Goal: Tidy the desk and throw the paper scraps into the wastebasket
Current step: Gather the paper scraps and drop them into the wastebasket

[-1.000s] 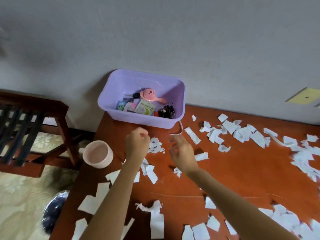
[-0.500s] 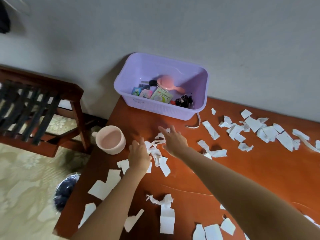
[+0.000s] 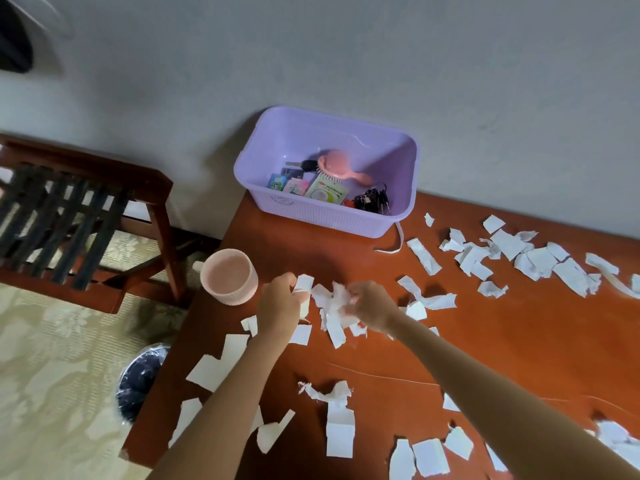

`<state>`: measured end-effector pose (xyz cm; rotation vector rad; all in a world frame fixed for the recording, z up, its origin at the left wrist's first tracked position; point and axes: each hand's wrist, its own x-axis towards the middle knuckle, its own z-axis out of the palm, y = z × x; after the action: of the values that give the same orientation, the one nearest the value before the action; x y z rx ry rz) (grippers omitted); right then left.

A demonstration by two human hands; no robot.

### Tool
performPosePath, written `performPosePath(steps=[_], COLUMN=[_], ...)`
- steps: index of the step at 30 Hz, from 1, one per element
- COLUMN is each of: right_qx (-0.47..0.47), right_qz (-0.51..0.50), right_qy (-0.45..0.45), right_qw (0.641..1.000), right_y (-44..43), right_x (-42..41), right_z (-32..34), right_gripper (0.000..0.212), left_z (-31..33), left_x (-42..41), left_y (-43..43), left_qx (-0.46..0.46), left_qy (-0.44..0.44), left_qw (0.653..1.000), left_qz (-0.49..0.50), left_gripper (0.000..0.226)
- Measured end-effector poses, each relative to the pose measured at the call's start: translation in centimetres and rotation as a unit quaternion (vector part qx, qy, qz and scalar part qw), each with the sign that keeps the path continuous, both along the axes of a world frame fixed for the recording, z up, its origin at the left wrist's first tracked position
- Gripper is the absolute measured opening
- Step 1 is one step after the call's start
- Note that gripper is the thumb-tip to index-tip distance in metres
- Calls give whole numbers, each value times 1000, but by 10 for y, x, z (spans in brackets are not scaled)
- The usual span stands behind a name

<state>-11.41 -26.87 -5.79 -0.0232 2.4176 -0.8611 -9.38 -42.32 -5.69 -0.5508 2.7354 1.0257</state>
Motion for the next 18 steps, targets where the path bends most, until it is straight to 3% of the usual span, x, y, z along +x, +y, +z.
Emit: performPosePath(steps=[6,12,18], right_qx=[12,103,88], right_qz=[18,23,-18], right_qy=[-44,44,63], right_qw=[999,993,994], right_y=[-25,-34,-24], right_x=[31,25,22], right_z=[-19,-28,-25], right_gripper=[58,11,11], left_z=[4,-5,-16], left_x=[29,40,38], left_y=[-8,-23,-13], left_qx=[-23,-62,-111], left_qy=[-45,-117,-131], left_qw=[998,991,980], left_qz=[39,9,-105], left_gripper=[33,36,22])
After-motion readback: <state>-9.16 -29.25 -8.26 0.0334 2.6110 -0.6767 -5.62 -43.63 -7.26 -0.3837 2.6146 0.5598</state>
